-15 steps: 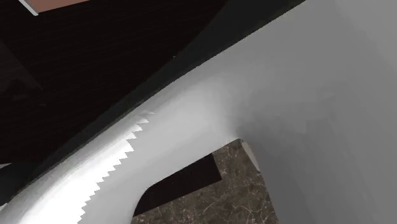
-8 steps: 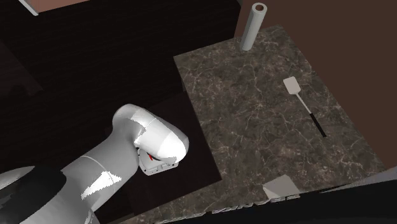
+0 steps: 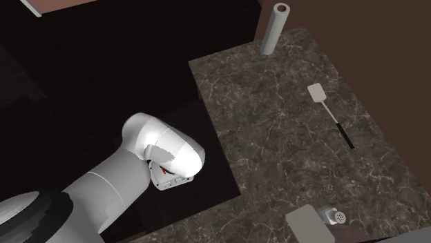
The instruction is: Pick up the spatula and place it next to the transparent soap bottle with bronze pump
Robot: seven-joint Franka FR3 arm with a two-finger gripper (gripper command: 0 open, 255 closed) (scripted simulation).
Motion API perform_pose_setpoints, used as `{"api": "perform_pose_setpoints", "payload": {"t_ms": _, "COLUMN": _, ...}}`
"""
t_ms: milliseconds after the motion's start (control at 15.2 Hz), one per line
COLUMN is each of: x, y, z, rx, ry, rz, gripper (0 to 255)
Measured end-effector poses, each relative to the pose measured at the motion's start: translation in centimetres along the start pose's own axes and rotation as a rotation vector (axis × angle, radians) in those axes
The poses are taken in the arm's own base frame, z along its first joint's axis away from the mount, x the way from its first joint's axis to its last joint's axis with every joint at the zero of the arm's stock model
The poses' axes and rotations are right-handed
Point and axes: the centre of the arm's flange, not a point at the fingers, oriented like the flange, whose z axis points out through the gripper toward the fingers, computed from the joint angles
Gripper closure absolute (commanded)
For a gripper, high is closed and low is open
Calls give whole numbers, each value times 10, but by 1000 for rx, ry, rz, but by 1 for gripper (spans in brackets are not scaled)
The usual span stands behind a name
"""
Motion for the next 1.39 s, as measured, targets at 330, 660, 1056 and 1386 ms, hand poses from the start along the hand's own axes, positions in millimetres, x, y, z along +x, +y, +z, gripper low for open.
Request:
{"api": "perform_pose_setpoints", "payload": {"t_ms": 330, "x": 1, "y": 2, "z": 26, "rx": 0, "ry": 0, "rz": 0, "gripper": 255}}
{"api": "perform_pose_setpoints", "payload": {"t_ms": 660, "x": 3, "y": 1, "z": 53, "rx": 0, "ry": 0, "rz": 0, "gripper": 255}}
{"api": "perform_pose_setpoints", "payload": {"t_ms": 1056, "x": 5, "y": 0, "z": 85, "rx": 0, "ry": 0, "rz": 0, "gripper": 255}}
{"api": "perform_pose_setpoints", "payload": {"t_ms": 1386, "x": 7, "y": -1, "z": 111, "rx": 0, "ry": 0, "rz": 0, "gripper": 255}}
